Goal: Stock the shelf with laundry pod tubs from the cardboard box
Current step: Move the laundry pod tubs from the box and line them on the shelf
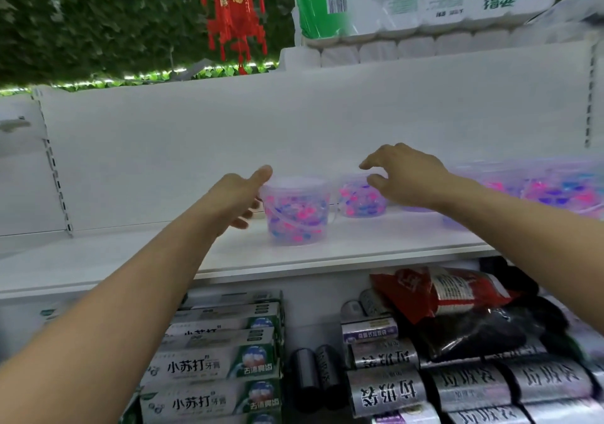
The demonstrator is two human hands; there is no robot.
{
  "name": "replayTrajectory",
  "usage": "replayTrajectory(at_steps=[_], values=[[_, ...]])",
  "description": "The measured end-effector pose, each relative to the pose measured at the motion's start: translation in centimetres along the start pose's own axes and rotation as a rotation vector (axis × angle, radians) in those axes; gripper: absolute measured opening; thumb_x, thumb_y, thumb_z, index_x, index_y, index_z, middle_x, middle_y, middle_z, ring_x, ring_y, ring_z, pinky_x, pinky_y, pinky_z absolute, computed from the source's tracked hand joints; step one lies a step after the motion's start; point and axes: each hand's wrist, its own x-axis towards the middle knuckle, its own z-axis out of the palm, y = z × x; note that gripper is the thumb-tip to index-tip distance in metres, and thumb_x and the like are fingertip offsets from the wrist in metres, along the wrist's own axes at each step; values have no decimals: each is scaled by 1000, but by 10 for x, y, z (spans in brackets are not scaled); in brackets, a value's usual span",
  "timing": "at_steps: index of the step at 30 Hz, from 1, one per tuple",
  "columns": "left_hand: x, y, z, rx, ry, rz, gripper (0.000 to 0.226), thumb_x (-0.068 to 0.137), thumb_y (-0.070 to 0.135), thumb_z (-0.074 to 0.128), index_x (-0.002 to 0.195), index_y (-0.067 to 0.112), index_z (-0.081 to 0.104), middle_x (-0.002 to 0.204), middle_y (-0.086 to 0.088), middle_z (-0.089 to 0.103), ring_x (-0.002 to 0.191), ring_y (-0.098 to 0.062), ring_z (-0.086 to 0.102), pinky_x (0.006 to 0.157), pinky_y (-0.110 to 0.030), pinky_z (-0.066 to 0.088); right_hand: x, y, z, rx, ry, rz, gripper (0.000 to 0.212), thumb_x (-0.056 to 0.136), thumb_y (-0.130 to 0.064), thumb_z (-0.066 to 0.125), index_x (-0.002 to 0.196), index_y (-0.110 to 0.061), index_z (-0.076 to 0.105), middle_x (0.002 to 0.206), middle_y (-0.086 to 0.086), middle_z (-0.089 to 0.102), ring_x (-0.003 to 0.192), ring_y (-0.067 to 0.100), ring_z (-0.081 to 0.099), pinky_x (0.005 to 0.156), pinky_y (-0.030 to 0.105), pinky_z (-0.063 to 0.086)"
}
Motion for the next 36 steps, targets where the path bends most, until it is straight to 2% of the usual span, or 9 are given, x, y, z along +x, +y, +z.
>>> replayTrajectory(at_steps=[3, 5, 7, 9, 13, 21, 29, 33, 36], values=[[-9, 2, 7, 165, 265, 319, 57, 88, 64, 39, 117, 19, 61, 118, -1, 62, 109, -25, 56, 94, -43, 46, -8, 4, -9, -11, -6, 6, 35, 96, -29, 44, 129, -31, 53, 136, -6, 49, 128, 15, 39, 94, 36, 38], [-23, 6, 11, 232, 272, 524, 51, 83, 66, 47, 116, 29, 61, 115, 3, 59, 111, -20, 51, 94, -44, 45, -10, 8, -13, -16, -11, 14, 34, 96, -29, 44, 129, -31, 53, 136, -6, 49, 126, 16, 41, 94, 36, 39], [-37, 11, 17, 472, 205, 599, 46, 79, 60, 60, 117, 34, 59, 111, 8, 57, 109, -16, 46, 91, -40, 43, -11, 11, -13, -9, -19, 12, 35, 96, -28, 44, 130, -31, 53, 137, -5, 50, 126, 16, 41, 95, 37, 40], [-38, 15, 21, 634, 190, 612, 42, 77, 45, 69, 116, 35, 57, 109, 8, 57, 105, -17, 45, 84, -35, 42, -10, 11, -12, 5, -56, -1, 37, 96, -26, 45, 133, -31, 50, 139, -4, 48, 128, 17, 41, 97, 37, 39], [-12, 21, 26, 631, 141, 563, 35, 78, 22, 70, 110, 30, 58, 108, 6, 60, 95, -17, 49, 72, -32, 44, -3, 9, -2, -33, -162, -22, 48, 95, -26, 45, 141, -33, 38, 145, -3, 40, 134, 18, 34, 101, 38, 36], [47, 14, 45, 698, 145, 531, 47, 79, 0, 51, 116, 28, 63, 115, -3, 65, 100, -26, 60, 72, -31, 44, 6, 7, 18, -109, -235, -1, 57, 94, -23, 45, 148, -28, 27, 152, -4, 29, 136, 20, 31, 102, 38, 37], [65, 15, 48, 784, 127, 557, 47, 84, 5, 55, 124, 29, 58, 118, -3, 63, 101, -26, 60, 70, -29, 41, 8, 5, 25, -120, -216, -1, 55, 92, -27, 48, 145, -28, 33, 148, -2, 33, 132, 20, 36, 98, 40, 43], [55, 22, 37, 776, -37, 526, 54, 83, 31, 68, 134, 27, 48, 130, -1, 55, 117, -23, 50, 88, -36, 46, 2, 4, 18, -102, -187, 5, 54, 93, -29, 49, 145, -29, 34, 148, -3, 34, 133, 19, 35, 97, 39, 42], [26, 29, 33, 666, 53, 611, 58, 84, 43, 65, 136, 28, 45, 134, 0, 51, 124, -21, 43, 95, -38, 43, -17, 2, 4, -70, -28, -9, 46, 94, -31, 47, 140, -29, 41, 142, -3, 42, 129, 18, 39, 97, 36, 37]])
